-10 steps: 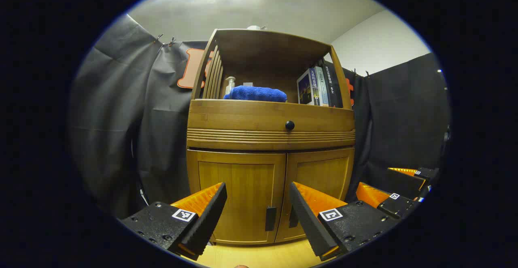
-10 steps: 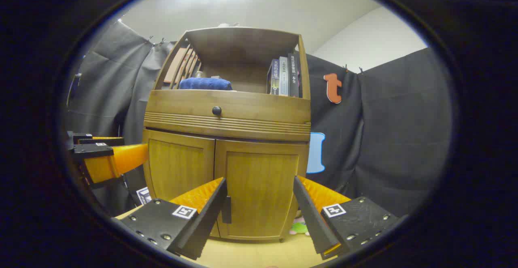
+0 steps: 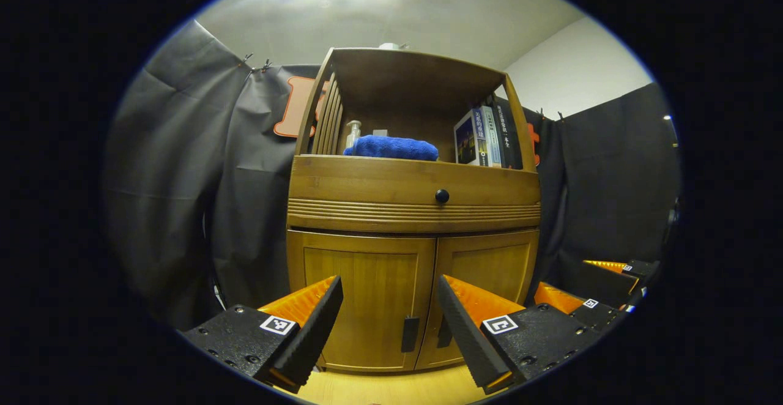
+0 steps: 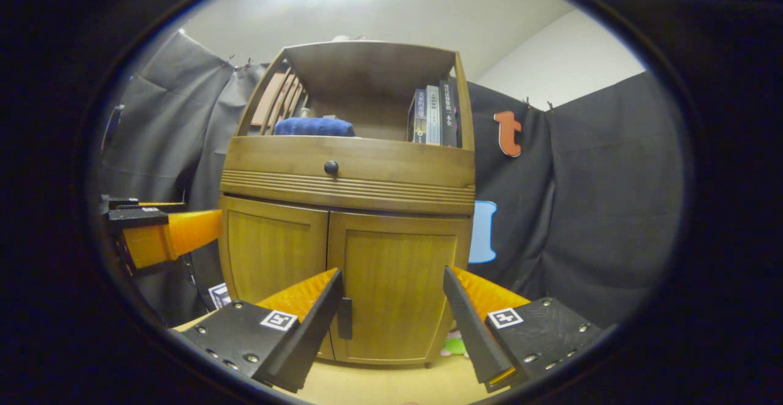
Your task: Open the right door of the double-door shoe cabinet with the right hand, and open the left door with the left hand.
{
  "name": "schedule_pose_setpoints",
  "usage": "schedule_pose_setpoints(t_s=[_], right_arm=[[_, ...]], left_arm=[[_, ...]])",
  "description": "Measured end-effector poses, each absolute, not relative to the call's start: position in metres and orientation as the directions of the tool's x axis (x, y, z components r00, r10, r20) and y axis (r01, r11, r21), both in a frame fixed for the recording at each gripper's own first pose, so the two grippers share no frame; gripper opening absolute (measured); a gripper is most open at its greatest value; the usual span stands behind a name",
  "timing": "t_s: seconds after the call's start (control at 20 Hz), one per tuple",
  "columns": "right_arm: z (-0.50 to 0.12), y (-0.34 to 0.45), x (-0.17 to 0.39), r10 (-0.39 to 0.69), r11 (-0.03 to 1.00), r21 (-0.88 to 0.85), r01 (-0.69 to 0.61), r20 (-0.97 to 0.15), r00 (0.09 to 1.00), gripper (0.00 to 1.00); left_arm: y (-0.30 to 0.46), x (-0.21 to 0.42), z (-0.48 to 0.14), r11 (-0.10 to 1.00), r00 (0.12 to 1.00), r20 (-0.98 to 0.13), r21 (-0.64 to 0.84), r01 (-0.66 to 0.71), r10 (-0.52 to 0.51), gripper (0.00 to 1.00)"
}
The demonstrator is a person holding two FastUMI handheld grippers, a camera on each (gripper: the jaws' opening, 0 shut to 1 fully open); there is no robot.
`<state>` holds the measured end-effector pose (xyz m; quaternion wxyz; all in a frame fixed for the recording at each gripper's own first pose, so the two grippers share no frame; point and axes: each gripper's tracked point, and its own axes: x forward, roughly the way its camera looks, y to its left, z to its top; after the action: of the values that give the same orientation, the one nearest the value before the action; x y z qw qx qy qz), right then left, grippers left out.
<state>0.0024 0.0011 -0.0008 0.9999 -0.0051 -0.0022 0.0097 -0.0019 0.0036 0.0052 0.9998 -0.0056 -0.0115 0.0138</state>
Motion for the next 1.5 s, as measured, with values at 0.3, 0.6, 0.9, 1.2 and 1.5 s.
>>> schedule_pose_setpoints(t_s=[0.3, 0.6, 0.9, 1.2, 1.5], right_arm=[[0.000, 0.001, 0.004, 0.020, 1.000, -0.011, -0.020, 0.001, 1.000, 0.97], [-0.021, 0.008, 0.010, 0.036, 0.999, -0.018, -0.036, -0.038, 0.999, 0.97], [-0.049, 0.024, 0.038, 0.076, 0.997, -0.011, -0.077, -0.076, 0.994, 0.97], [-0.100, 0.058, 0.089, 0.161, 0.987, 0.018, -0.160, -0.163, 0.973, 0.97], [-0.149, 0.091, 0.136, 0.200, 0.979, 0.006, -0.206, -0.256, 0.946, 0.87]], left_arm=[[0.003, -0.003, 0.007, 0.999, 0.999, 0.024, -0.009, -0.031, 0.031, 0.92], [0.016, -0.010, 0.008, 0.997, 0.997, 0.024, -0.012, -0.071, 0.071, 0.92], [0.064, -0.027, 0.010, 0.977, 0.978, 0.018, 0.021, -0.210, 0.210, 0.92], [0.123, -0.051, 0.013, 0.918, 0.919, 0.035, 0.048, -0.394, 0.393, 0.95], [0.169, -0.071, 0.008, 0.844, 0.847, 0.019, 0.074, -0.531, 0.531, 0.92]])
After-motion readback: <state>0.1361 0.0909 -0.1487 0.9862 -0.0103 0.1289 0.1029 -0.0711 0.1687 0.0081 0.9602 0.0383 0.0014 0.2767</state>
